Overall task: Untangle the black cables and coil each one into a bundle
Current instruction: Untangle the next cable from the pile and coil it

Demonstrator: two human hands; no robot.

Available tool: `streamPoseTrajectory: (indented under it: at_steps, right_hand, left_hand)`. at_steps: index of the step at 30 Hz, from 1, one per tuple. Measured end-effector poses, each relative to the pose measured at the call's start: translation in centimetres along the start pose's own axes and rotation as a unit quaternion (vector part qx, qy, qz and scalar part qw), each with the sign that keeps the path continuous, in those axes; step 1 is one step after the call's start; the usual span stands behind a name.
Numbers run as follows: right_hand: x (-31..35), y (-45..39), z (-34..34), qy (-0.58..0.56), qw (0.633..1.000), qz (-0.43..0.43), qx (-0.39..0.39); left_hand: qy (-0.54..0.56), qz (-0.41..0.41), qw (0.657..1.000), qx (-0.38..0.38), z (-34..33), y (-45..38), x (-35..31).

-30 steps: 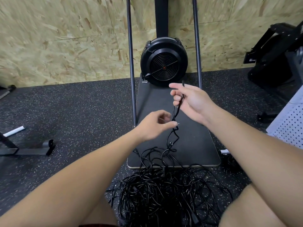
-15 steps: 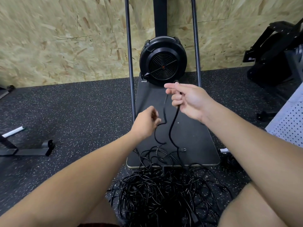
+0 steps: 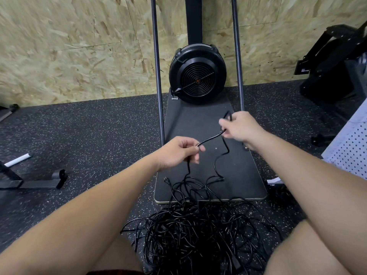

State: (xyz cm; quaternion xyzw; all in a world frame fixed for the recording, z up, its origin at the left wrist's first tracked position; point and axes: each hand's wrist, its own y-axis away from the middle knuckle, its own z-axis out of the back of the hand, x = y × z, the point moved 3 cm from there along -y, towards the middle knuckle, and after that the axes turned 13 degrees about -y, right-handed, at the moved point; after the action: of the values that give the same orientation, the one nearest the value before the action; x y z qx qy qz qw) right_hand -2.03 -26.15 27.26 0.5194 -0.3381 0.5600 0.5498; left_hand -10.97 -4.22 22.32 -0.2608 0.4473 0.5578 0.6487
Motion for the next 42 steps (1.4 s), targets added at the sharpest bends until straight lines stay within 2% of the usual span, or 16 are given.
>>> streamPoseTrajectory:
  at_steps: [1,2,3,5,6,8,10,14,18,20,23,25,29,34,37,42]
  right_hand:
    - [-0.5,0.1,0.3,0.188,0.982,-0.001,-0.016]
    - [-0.8,0.1,0.3,0.310,0.950,0.014,-0.019]
    - [-0.8,0.4,-0.1,0.361,0.931,0.049,-0.012]
    - [-0.5,0.8,-1.6,0.348,0.925,0.144,0.053]
    - [-0.4,1.0,-2.4,0.324,0.922,0.179,0.113]
    - [-0.2,1.9,-4.0,0.306,0.908,0.198,0.208]
    - [-0.4,2.3,-4.7,0.341,0.890,0.183,0.242]
    - [-0.1,2.4,-5.0,0.366,0.884,0.185,0.225]
    - [2.2,2.5,-3.1,0.204,0.943,0.195,0.174]
    - [2.3,2.0,-2.0,0.162,0.957,0.190,0.146]
    - [1.2,1.5,-0.7,0.190,0.952,0.189,0.147]
    - [0.1,1.1,-0.4,0.204,0.947,0.165,0.187]
    - [-1.3,2.0,-1.8,0.275,0.906,0.128,0.294]
    - [-2.5,1.9,-3.0,0.364,0.871,0.129,0.305]
    - [-2.4,1.2,-2.3,0.334,0.891,0.139,0.276]
    - [-3.3,-0.1,0.0,0.295,0.929,0.125,0.187]
  left_hand:
    - [-0.019,-0.005,1.000,-0.015,0.3,-0.1,0.2]
    - [-0.038,-0.011,0.999,-0.025,0.6,-0.1,0.3]
    - [-0.051,-0.019,0.998,-0.031,0.7,-0.3,0.3]
    - [-0.065,-0.033,0.996,-0.043,0.7,-0.4,-0.3]
    - [-0.065,-0.038,0.996,-0.050,0.7,-0.5,-0.5]
    - [-0.064,-0.041,0.995,-0.063,0.7,-0.6,-0.7]
    - [-0.092,-0.041,0.993,-0.068,0.6,-0.8,-0.3]
    - [-0.208,-0.035,0.976,-0.061,0.5,-1.5,2.0]
    - [-0.287,0.028,0.957,-0.015,1.0,-1.4,5.2]
    - [-0.308,0.052,0.950,-0.009,1.3,-1.0,6.4]
    - [-0.344,0.066,0.937,0.012,1.1,-1.0,7.5]
    - [-0.358,0.075,0.931,0.021,0.8,-1.1,7.6]
    - [-0.356,0.063,0.932,-0.003,0.3,-1.4,6.4]
    - [-0.294,0.017,0.955,-0.040,0.7,-1.7,4.2]
    - [-0.286,0.013,0.956,-0.060,1.6,-1.4,4.0]
    - [-0.319,0.043,0.946,-0.042,3.7,-0.1,4.3]
